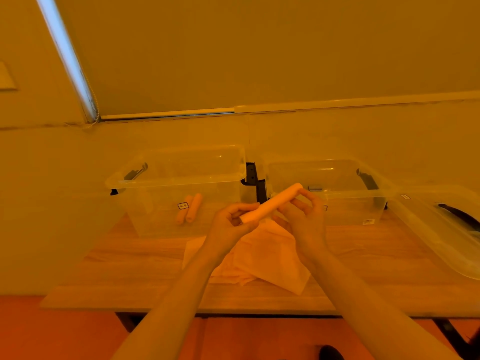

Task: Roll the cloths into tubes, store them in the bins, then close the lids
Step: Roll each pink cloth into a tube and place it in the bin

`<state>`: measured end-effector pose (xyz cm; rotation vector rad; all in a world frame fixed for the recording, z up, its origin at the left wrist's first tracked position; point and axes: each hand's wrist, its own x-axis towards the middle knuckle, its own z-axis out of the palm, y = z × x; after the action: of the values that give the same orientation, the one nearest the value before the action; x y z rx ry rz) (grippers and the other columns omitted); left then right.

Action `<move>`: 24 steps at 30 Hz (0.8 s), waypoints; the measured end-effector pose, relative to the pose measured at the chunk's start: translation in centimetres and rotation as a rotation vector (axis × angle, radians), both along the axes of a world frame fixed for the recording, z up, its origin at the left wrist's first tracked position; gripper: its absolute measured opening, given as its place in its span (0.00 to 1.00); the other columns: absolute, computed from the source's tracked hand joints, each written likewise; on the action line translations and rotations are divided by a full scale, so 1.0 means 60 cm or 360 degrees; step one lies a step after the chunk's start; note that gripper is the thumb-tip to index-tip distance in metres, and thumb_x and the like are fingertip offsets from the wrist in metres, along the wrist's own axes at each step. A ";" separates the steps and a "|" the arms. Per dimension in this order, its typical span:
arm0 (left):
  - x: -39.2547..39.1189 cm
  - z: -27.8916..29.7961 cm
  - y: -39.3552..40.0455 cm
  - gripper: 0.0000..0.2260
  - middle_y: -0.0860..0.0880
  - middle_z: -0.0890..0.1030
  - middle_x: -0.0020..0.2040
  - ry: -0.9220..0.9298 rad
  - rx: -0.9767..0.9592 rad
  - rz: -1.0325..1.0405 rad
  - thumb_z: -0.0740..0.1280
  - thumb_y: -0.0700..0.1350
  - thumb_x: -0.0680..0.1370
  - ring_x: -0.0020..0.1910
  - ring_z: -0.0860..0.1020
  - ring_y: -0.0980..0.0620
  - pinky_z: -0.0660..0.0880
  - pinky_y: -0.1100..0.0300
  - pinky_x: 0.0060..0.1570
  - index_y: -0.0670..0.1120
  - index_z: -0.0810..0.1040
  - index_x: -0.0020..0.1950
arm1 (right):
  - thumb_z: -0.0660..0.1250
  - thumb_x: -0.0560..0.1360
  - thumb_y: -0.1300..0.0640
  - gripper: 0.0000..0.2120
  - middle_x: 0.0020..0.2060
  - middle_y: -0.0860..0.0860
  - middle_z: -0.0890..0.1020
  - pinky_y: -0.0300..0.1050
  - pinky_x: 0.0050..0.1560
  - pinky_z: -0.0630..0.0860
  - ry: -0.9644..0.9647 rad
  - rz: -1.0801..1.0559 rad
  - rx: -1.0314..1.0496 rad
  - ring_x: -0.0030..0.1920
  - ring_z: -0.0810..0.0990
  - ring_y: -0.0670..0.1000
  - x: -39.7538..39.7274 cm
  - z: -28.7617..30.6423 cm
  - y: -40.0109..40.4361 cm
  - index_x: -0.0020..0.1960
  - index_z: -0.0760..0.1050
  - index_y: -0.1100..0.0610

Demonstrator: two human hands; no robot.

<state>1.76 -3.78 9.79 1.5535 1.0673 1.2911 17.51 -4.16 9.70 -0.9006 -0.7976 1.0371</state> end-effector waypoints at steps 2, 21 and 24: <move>-0.001 0.000 -0.004 0.17 0.55 0.81 0.54 0.0043 0.0042 -0.0018 0.72 0.32 0.71 0.53 0.80 0.58 0.79 0.61 0.50 0.52 0.80 0.54 | 0.72 0.72 0.64 0.30 0.63 0.52 0.74 0.45 0.42 0.81 0.0021 0.0017 0.0008 0.59 0.78 0.53 -0.007 -0.001 0.001 0.69 0.65 0.49; -0.087 0.052 0.019 0.15 0.51 0.80 0.60 0.0085 0.0214 -0.0040 0.68 0.35 0.76 0.55 0.78 0.64 0.76 0.68 0.52 0.50 0.79 0.59 | 0.70 0.71 0.73 0.31 0.63 0.61 0.74 0.50 0.39 0.80 -0.0129 0.0199 -0.0026 0.59 0.78 0.63 -0.097 0.090 0.071 0.70 0.66 0.57; -0.115 0.073 0.051 0.18 0.55 0.77 0.61 0.0216 0.0334 0.0009 0.68 0.34 0.75 0.59 0.77 0.58 0.77 0.64 0.51 0.57 0.79 0.55 | 0.67 0.72 0.74 0.31 0.63 0.62 0.73 0.44 0.34 0.82 -0.0110 0.0290 -0.0032 0.59 0.77 0.63 -0.130 0.123 0.100 0.71 0.65 0.58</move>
<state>-5.13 -0.71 14.16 1.8182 1.0466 1.3522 9.73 1.87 17.11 -0.8970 -0.9417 1.1794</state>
